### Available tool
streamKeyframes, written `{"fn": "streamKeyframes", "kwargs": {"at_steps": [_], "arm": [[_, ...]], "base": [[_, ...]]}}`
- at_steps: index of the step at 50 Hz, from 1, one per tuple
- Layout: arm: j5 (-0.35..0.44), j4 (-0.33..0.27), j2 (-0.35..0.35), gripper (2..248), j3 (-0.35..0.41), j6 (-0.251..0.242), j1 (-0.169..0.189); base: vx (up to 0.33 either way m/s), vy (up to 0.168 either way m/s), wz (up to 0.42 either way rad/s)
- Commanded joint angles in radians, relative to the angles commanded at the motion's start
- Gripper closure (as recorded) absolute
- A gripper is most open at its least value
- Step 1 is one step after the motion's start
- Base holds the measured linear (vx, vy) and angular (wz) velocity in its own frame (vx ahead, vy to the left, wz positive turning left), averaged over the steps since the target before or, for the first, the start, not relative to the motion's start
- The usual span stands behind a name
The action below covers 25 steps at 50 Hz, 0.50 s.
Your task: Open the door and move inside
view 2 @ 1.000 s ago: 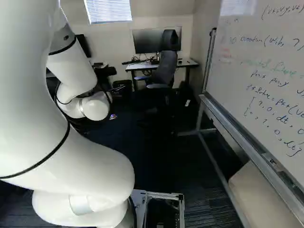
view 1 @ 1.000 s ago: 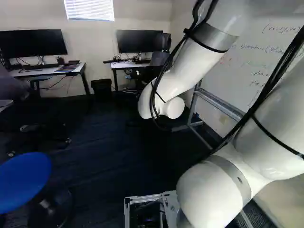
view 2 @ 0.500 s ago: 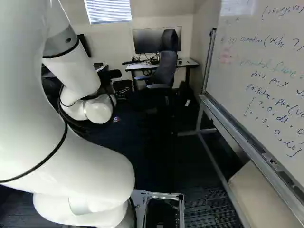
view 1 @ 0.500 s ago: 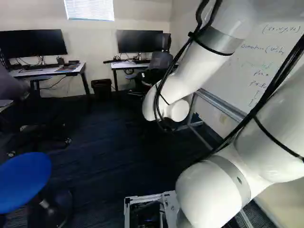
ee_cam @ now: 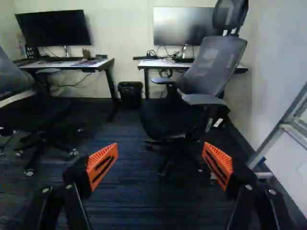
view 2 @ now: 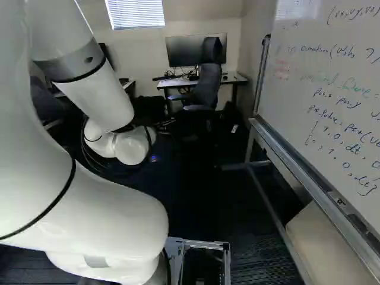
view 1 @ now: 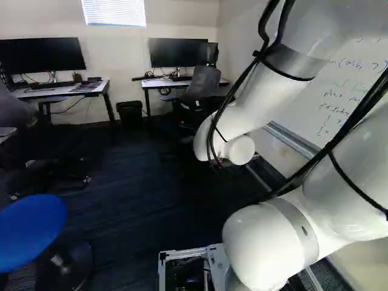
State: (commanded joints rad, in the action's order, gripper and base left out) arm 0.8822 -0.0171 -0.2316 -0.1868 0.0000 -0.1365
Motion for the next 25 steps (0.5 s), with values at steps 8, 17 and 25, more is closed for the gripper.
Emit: {"fn": "streamKeyframes", "kwargs": {"at_steps": [8, 17, 25], "arm": [[-0.003, 0.005, -0.014, 3, 0.030, 0.000, 0.041], [-0.005, 0.010, -0.027, 3, 0.057, 0.000, 0.078], [-0.007, 0.013, -0.036, 3, 0.076, 0.000, 0.104]], "base": [[0.000, 0.000, 0.000], [0.000, 0.000, 0.000], [0.000, 0.000, 0.000]]}}
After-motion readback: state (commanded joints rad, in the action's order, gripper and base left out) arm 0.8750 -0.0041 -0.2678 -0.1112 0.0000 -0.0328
